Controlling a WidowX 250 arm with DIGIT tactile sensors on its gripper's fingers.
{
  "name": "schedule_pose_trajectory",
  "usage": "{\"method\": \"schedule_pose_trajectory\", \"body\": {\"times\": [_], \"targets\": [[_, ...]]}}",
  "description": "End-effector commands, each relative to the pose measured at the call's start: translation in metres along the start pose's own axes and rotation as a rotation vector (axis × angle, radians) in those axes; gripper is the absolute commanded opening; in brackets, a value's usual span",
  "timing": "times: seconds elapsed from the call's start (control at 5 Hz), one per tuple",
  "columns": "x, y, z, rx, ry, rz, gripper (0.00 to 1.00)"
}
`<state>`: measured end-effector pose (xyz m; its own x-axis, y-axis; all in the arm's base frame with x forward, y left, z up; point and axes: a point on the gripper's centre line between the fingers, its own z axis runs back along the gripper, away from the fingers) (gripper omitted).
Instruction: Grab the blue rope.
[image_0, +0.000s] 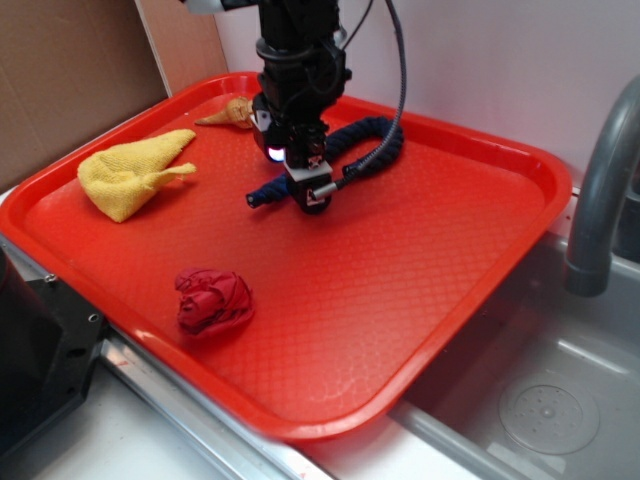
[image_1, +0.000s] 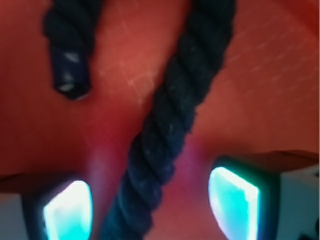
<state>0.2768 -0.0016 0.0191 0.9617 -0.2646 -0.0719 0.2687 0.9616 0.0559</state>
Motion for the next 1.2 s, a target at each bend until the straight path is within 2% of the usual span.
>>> {"method": "schedule_pose_trajectory", "body": {"times": [0.0,0.4,0.6,0.8,1.0], "targets": [[0.015,-0.001,-0.002,0.001,-0.003,0.047,0.00],[0.008,0.000,0.004,0.014,-0.032,0.068,0.00],[0.006,0.002,0.013,-0.054,-0.023,0.124,0.00],[-0.015,-0.010,0.042,0.005,0.013,0.187,0.00],[-0.055,-0.024,0.090,0.001,0.013,0.274,0.00]]}}
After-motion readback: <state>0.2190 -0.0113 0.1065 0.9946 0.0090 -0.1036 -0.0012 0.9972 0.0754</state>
